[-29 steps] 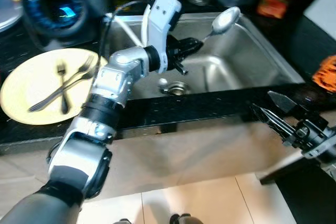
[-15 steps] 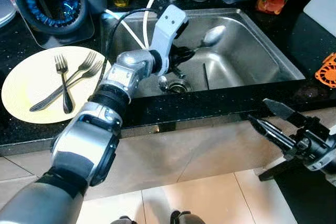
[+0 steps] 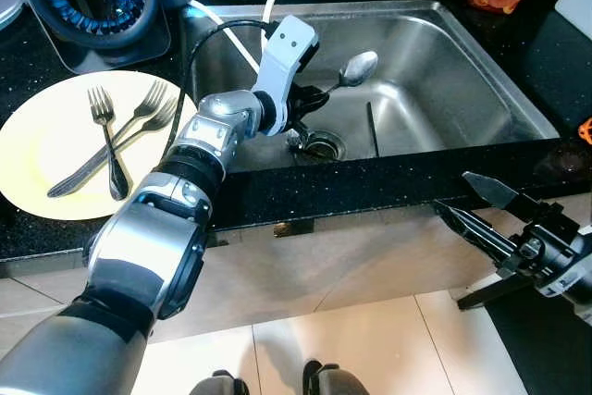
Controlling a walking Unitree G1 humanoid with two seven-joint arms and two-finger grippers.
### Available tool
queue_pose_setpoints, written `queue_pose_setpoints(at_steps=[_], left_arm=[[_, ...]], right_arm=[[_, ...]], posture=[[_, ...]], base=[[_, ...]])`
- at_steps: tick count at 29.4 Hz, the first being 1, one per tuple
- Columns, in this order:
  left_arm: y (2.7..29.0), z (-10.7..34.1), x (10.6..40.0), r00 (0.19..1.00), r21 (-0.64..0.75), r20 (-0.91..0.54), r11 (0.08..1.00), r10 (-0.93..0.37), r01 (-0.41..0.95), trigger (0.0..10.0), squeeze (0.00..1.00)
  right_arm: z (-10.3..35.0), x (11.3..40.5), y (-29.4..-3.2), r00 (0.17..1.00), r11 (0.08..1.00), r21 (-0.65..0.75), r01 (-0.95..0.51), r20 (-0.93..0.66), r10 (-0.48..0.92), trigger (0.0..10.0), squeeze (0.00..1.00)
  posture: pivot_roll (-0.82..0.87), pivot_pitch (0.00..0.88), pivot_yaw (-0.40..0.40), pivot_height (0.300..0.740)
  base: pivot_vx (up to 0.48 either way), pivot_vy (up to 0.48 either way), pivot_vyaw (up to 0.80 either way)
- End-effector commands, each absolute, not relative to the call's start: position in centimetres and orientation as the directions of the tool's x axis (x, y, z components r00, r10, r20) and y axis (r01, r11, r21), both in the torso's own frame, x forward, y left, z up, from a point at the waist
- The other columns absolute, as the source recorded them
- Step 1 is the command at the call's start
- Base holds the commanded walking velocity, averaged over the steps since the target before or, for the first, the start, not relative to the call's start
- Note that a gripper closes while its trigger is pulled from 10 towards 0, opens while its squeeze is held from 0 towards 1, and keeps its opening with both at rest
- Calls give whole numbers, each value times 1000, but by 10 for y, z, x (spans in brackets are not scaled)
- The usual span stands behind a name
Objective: Kitchen organization
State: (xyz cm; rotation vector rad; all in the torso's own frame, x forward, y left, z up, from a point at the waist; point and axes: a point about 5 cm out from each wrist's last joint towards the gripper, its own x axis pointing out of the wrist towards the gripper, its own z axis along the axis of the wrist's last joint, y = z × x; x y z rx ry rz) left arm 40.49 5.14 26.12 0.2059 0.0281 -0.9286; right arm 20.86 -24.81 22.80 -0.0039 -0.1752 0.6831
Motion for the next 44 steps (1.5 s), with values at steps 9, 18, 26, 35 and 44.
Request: queue_pose_setpoints(at_steps=[9,18,26,35,44], left_arm=[[41,270,403,565,183,-85,544,-821,819,10000,1000],[43,319,399,482,216,102,492,-870,843,10000,0],[68,384,361,268,262,406,393,-874,882,10000,0],[88,379,307,108,365,456,296,-883,882,10000,0],[120,335,292,434,176,428,544,-793,820,10000,0]], right_arm=[[234,206,-246,766,783,-72,-618,167,621,10000,0],[235,211,-243,756,776,-70,-627,188,627,10000,0],[234,230,-228,712,740,-64,-670,227,664,10000,0],[229,251,-206,669,702,-40,-711,271,693,10000,0],[226,274,-184,658,700,-12,-714,329,677,10000,0]], posture=[[-101,246,-19,740],[-81,224,-24,740],[-32,182,-43,740],[22,140,-55,740],[81,123,-66,740]], base=[[0,0,0],[0,0,0],[0,0,0],[0,0,0],[0,0,0]])
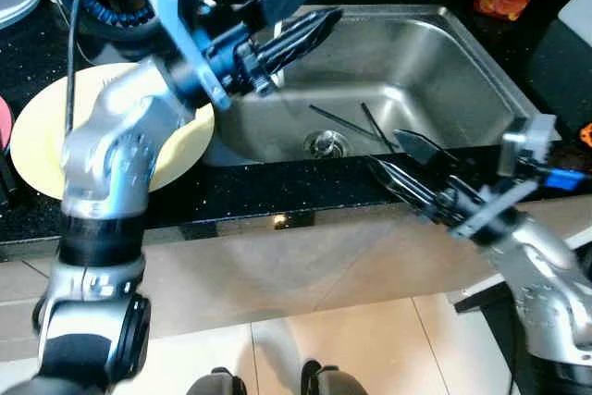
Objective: Kitchen organization
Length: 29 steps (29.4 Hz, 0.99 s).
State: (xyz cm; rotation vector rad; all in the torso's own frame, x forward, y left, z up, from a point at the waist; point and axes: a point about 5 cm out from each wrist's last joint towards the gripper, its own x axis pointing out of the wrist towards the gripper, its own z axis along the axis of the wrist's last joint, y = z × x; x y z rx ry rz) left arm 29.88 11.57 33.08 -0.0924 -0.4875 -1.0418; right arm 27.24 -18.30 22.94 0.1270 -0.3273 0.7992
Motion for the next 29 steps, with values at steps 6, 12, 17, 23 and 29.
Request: queue_pose_setpoints(at_steps=[6,12,17,23,29], left_arm=[[140,327,299,655,92,371,727,-659,680,10000,0],[159,303,302,840,69,195,861,-507,504,10000,0],[181,290,305,946,28,68,948,-317,316,10000,0],[196,288,308,990,-31,-7,989,-142,142,10000,0],[191,294,304,997,-110,-38,992,-67,62,10000,0]], right_arm=[[225,273,-181,618,662,-31,-749,324,716,10000,0],[227,268,-182,539,586,-63,-808,323,778,10000,0],[230,265,-181,490,541,-77,-837,333,806,10000,0],[226,265,-183,498,546,-84,-833,315,808,10000,0],[226,264,-187,469,515,-97,-852,297,832,10000,0]], posture=[[104,124,-69,740],[123,129,-81,740],[126,130,-85,740],[127,133,-82,740],[131,137,-75,740]], base=[[0,0,0],[0,0,0],[0,0,0],[0,0,0],[0,0,0]])
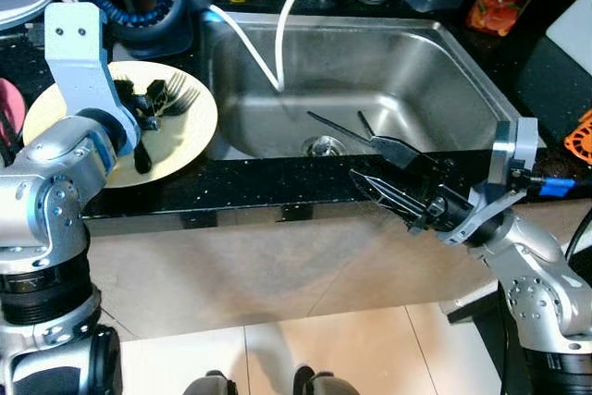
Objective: Kitchen organization
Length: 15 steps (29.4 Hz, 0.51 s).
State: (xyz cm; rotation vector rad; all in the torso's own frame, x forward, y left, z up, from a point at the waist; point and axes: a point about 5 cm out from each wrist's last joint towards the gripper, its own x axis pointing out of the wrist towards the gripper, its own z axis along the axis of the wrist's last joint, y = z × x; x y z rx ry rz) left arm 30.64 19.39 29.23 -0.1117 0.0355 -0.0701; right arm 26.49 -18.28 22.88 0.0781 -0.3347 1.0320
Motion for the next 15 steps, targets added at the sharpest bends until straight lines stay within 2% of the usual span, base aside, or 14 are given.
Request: queue_pose_setpoints(at_steps=[1,3,6,15], left_arm=[[188,294,303,996,-115,-47,991,-72,67,10000,0],[188,294,303,996,-115,-47,991,-72,67,10000,0],[187,291,301,994,-137,-83,989,-64,52,10000,0],[197,275,304,976,-148,-214,987,32,-65,10000,0]], right_arm=[[226,261,-186,424,467,-104,-878,284,860,10000,0],[226,261,-186,424,467,-104,-878,284,860,10000,0],[226,258,-182,370,411,-109,-905,275,887,10000,0],[224,263,-174,362,402,-118,-908,262,894,10000,0]], posture=[[135,138,-75,740],[135,138,-75,740],[142,139,-78,740],[139,142,-74,740]], base=[[0,0,0],[0,0,0],[0,0,0],[0,0,0]])
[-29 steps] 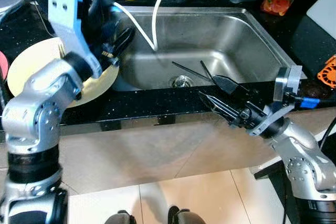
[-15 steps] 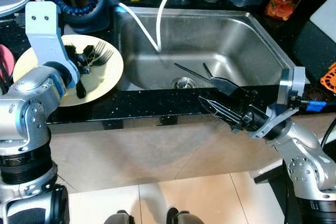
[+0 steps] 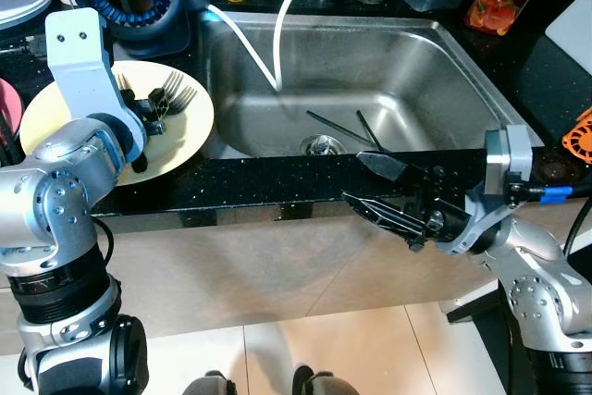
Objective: Kitchen organization
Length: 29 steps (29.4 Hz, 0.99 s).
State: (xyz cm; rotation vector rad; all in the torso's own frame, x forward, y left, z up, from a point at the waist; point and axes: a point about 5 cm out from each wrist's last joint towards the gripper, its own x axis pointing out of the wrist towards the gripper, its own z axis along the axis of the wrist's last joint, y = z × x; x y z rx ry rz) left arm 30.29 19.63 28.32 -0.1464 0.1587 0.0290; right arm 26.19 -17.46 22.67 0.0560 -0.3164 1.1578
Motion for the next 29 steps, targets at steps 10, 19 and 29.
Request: queue_pose_setpoints(at_steps=[10,19,29], left_arm=[[210,278,302,953,-103,-249,974,170,-201,10000,0],[206,245,307,918,-188,-384,965,98,-182,6627,0],[208,232,308,898,-245,-435,951,66,-189,0,0]], right_arm=[[219,263,-175,376,411,-114,-904,243,894,10000,0],[220,265,-174,399,436,-121,-892,245,884,10000,0],[221,262,-174,396,434,-123,-893,246,885,10000,0]], posture=[[144,141,-70,740],[136,137,-67,740],[128,145,-65,740]], base=[[0,0,0],[0,0,0],[0,0,0]])
